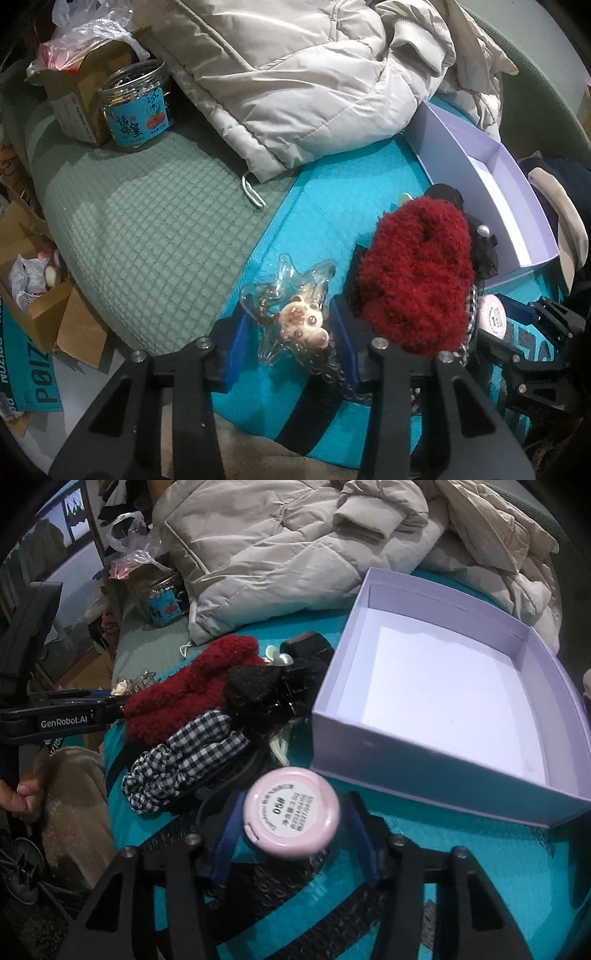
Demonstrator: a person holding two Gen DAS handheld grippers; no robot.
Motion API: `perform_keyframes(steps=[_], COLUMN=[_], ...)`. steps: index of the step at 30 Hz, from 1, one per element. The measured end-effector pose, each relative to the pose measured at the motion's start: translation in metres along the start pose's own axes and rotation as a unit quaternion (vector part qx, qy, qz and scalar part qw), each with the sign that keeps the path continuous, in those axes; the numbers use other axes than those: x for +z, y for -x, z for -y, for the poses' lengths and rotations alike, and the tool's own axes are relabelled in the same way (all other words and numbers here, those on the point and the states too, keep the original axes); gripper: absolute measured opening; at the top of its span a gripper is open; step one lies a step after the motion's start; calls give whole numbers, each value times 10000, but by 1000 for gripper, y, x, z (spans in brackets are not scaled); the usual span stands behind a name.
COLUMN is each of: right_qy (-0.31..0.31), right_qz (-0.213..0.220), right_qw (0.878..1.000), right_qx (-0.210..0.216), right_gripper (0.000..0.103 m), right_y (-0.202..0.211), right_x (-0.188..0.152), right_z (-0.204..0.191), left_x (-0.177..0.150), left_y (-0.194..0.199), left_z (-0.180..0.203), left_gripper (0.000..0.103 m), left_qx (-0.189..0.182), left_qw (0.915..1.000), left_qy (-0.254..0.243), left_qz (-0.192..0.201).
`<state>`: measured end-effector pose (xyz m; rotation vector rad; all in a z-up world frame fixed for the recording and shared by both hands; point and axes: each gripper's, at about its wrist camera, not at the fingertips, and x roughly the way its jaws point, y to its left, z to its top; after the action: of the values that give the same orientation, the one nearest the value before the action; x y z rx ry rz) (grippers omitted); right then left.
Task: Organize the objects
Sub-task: 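Grasp the pink round compact with the right tool while the left tool grasps the clear star clip, then carry the pink compact and the star clip with both tools over the lavender box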
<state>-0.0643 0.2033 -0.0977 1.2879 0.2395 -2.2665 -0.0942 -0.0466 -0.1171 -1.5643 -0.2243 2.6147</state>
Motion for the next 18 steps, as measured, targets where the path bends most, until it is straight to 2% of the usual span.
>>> perform_keyframes(steps=[10, 18], right_qy=[7, -9], right_qz=[133, 331], right_qw=[9999, 9994], right_qx=[-86, -76], right_gripper=[51, 51], right_y=[11, 32], right_x=[-5, -12], right_z=[1, 0], left_x=[-7, -18], left_y=[9, 34], left_z=[-3, 9], left_gripper=[39, 39], left_qx=[59, 93], left_qw=[9999, 9999], left_qy=[115, 43], left_qz=[-23, 73])
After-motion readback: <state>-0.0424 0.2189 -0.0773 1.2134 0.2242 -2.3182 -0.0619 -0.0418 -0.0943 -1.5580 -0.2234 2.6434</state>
